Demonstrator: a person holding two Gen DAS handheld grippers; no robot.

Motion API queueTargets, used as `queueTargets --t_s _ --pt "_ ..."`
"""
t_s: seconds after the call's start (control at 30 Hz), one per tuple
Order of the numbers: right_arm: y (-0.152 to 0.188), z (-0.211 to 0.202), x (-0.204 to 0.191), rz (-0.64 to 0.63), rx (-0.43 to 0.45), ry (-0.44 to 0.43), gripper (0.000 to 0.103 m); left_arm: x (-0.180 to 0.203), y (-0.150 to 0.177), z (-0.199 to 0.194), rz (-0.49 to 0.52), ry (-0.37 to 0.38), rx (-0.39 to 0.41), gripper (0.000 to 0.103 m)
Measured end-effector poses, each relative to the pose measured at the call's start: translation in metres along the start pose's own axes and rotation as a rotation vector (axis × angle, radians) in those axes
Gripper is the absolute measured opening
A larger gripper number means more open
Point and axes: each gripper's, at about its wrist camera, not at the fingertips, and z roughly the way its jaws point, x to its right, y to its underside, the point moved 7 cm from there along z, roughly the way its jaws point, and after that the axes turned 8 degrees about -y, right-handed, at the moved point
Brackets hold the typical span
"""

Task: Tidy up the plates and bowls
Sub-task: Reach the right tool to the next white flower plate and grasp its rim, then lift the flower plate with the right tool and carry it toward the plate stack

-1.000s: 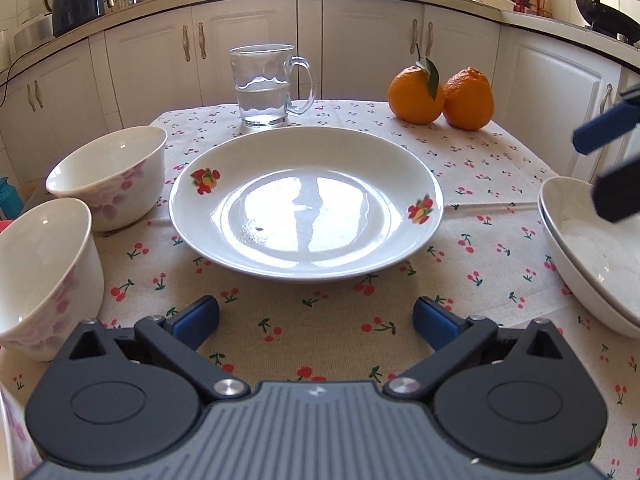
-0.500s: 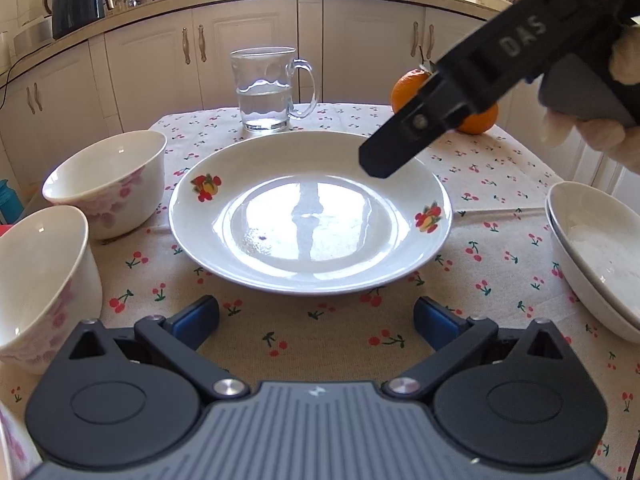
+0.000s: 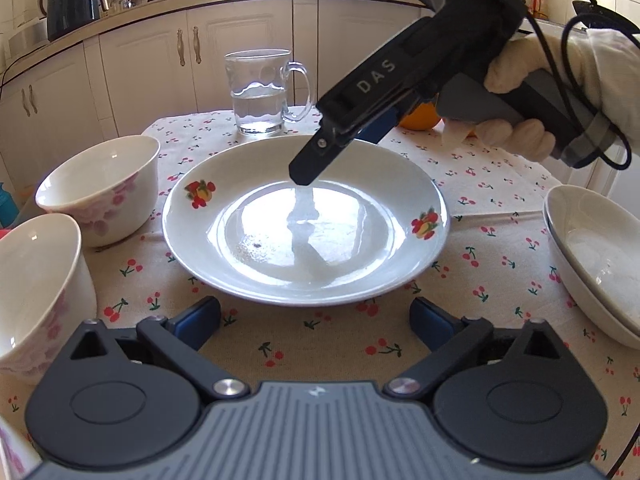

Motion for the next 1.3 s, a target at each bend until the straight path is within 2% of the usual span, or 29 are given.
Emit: queueTargets --t_s 0.07,0.13,0.4,0.5,0.9,1.3 --pt "-0.002 0.004 0.003 0.002 -0.004 -0.017 0.094 0.0 -0.001 0.001 0.004 -0.004 0.004 0.097" --pt "-0.004 0.007 0.004 0.003 -0.008 -0.031 0.091 -0.001 -0.002 0.0 0.0 -0.006 0.01 0.09" --pt "-0.012 0.014 0.007 -0.015 -0.018 -0.083 0.081 -0.006 -0.006 0.0 -0.007 -0.017 0.024 0.089" --pt "-0.017 0.014 0.012 0.003 -0.012 -0.114 0.071 -0.005 -0.005 0.0 -0.004 -0.017 0.024 0.088" --pt "-0.018 0.013 0.012 0.016 -0.02 -0.163 0.07 -0.007 -0.005 0.001 0.023 -0.019 0.017 0.086" --pt "0.001 0.002 0.001 0.034 -0.026 -0.147 0.07 -0.007 0.003 -0.012 0.093 0.022 0.011 0.086"
